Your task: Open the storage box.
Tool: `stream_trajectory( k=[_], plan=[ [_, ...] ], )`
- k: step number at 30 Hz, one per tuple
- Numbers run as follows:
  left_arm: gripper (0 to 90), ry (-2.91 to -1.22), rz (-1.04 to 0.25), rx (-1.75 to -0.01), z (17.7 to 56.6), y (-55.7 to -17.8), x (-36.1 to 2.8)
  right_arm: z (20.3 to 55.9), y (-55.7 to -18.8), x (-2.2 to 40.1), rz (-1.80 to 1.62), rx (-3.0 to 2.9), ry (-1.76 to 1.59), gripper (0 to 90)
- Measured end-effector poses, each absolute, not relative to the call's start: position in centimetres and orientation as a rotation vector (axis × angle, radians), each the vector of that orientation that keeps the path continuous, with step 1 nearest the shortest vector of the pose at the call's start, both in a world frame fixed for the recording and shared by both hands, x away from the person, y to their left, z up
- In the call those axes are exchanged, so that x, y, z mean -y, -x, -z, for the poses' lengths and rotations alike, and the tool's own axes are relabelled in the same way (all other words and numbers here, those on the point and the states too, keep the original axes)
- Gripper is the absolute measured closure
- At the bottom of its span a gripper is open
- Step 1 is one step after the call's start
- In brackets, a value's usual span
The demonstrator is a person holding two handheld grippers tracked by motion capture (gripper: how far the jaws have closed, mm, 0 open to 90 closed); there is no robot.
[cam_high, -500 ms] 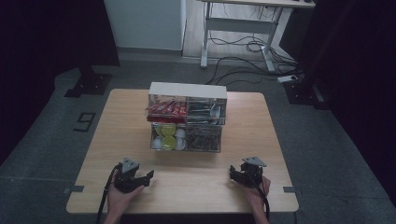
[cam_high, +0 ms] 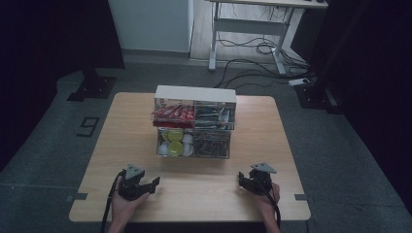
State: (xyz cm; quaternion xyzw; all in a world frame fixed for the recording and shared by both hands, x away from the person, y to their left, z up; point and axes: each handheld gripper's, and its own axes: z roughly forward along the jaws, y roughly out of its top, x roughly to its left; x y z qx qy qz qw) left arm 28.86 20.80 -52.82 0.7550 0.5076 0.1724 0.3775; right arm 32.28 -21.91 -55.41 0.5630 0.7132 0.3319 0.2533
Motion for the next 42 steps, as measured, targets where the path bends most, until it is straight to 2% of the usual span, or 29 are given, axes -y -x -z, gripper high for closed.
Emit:
stream_trajectory(
  k=[8, 18, 32, 39, 42],
  plan=[
    [30.4, -1.940, -0.437, -1.303, 53.0, -28.9, -20.6, 55.4, -32.3, 22.0, -0.920, -1.960, -1.522, 28.6],
    [30.4, -1.943, -0.424, -1.291, 52.8, -28.8, -20.5, 54.3, -31.9, 22.9, -1.055, -1.937, -1.516, 36.7],
    [30.0, -1.923, -0.423, -1.286, 52.1, -28.5, -20.8, 51.9, -30.9, 23.3, -1.243, -1.907, -1.482, 50.8],
    [30.0, -1.920, -0.400, -1.285, 52.3, -28.6, -20.7, 50.8, -30.4, 22.6, -1.294, -1.898, -1.411, 61.7],
    [30.0, -1.920, -0.399, -1.282, 52.2, -28.6, -20.7, 50.3, -30.2, 22.2, -1.292, -1.902, -1.362, 69.2]
  ],
)
